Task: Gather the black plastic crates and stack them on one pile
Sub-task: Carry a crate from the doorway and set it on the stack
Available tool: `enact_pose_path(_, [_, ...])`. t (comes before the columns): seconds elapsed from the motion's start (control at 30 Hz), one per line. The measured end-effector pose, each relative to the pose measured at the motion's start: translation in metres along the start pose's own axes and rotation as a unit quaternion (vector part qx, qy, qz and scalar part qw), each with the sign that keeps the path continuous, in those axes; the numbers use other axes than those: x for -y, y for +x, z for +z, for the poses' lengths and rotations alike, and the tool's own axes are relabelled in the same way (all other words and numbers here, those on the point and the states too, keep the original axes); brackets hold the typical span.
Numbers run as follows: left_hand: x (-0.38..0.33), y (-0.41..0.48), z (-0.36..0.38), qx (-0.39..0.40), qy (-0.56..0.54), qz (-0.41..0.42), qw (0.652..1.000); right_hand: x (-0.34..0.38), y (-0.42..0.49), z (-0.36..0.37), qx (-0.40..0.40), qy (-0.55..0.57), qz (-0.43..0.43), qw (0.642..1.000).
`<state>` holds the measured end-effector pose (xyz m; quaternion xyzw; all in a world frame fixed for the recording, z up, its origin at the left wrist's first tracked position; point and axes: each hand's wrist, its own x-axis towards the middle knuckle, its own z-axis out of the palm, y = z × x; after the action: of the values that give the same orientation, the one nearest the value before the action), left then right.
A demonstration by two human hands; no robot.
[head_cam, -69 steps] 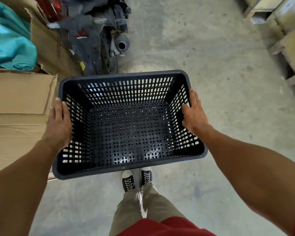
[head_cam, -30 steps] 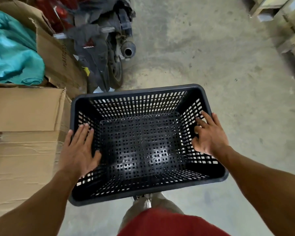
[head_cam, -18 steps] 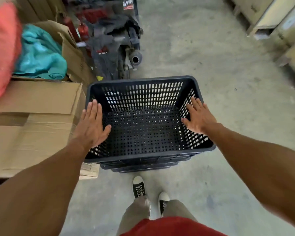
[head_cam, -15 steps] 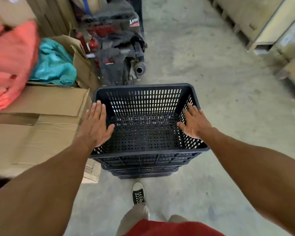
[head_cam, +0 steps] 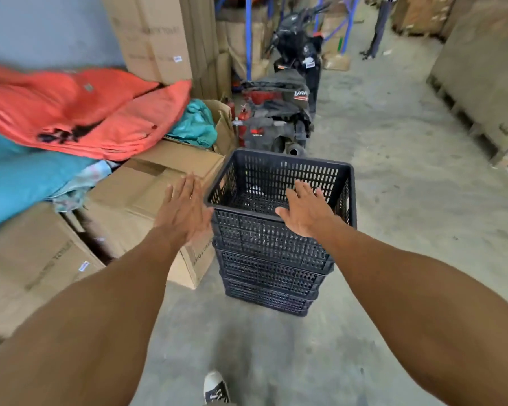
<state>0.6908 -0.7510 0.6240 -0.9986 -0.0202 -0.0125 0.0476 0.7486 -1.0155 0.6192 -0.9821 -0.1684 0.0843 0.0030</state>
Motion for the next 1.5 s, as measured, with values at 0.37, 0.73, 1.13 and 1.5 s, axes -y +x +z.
enact_pose_path(0.37, [0.176, -0.238, -0.072, -0.094, 0.007, -0.229, 0.969, 0.264, -0.075, -0.056, -0.100, -0.002, -0.188, 0.977])
enact_pose_path(0.73, [0.366, -0.640, -0.102, -0.069, 0.077, -0.487, 0.867, 0.640, -0.279, -0.018, -0.062, 0.032, -0.454, 0.888])
enact_pose_path(1.13, [0.418, -0.939, -0.073, -0.062, 0.109, -0.742, 0.658, 0.926, -0.480, 0.021, -0.010, -0.013, -0.715, 0.699])
enact_pose_path(1.5, [0.534, -0.999, -0.069, -0.106, 0.089, -0.900, 0.413, 1.175, -0.501, 0.008, -0.033, -0.031, -0.814, 0.579])
